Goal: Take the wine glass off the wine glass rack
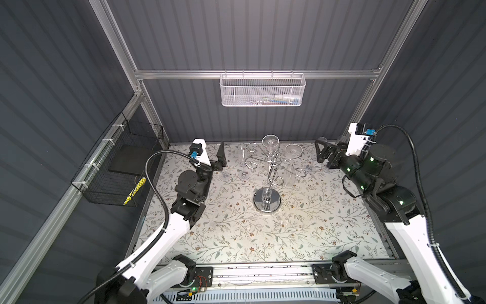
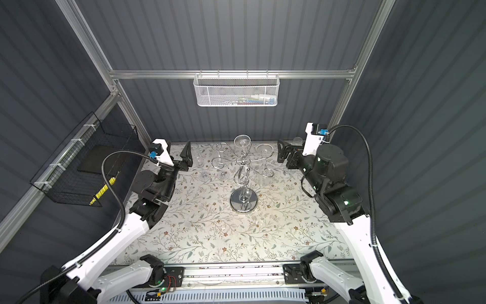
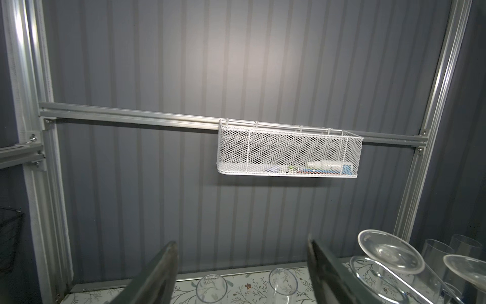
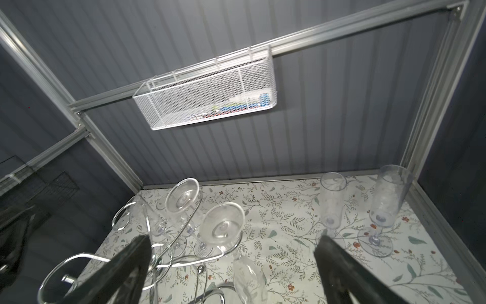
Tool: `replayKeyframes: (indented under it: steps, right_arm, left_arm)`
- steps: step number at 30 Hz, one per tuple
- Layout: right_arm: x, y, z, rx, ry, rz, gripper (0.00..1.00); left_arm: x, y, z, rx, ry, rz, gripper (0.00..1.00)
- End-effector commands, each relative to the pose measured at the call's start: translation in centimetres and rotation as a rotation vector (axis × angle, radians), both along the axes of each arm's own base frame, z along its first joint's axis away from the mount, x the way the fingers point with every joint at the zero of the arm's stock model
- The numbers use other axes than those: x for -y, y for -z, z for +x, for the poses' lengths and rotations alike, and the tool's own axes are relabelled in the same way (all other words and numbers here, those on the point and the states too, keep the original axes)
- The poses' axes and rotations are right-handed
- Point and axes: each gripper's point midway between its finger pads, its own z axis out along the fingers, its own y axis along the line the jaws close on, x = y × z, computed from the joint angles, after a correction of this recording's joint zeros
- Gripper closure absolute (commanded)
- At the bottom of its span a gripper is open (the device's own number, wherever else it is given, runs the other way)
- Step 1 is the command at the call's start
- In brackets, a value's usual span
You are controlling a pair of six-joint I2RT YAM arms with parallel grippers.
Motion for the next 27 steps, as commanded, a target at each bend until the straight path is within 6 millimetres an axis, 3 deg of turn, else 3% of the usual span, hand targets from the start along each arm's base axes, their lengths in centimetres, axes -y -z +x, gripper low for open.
replayKeyframes:
  steps: [1, 7, 12, 18, 27]
  right_arm:
    - [-2.1, 0.7, 0.5, -0.118, -0.196, 0.187, 0.04]
    - [-2.3, 3.8, 4.3, -0.307, -0.352, 0.350, 0.16]
    - [-2.5, 6.5, 6.1, -0.404, -0.409, 0.401, 0.29]
    - [-3.5, 8.9, 7.0, -0.464, -0.477, 0.452, 0.46]
    - [-4.3, 11.5, 7.5, -0.537, -0.515, 0.483, 0.57]
  left_arm:
    - [-0.8, 3.6, -1.0, -0.207, 0.002, 0.021, 0.21]
    - [-1.8, 4.9, -3.6, -0.333, 0.028, 0.011, 0.20]
    - [-2.5, 6.3, -5.3, -0.392, 0.043, -0.026, 0.20]
    - [-3.0, 7.7, -6.1, -0.415, 0.042, -0.066, 0.19]
    - [-2.6, 8.4, -5.7, -0.438, 0.052, -0.081, 0.19]
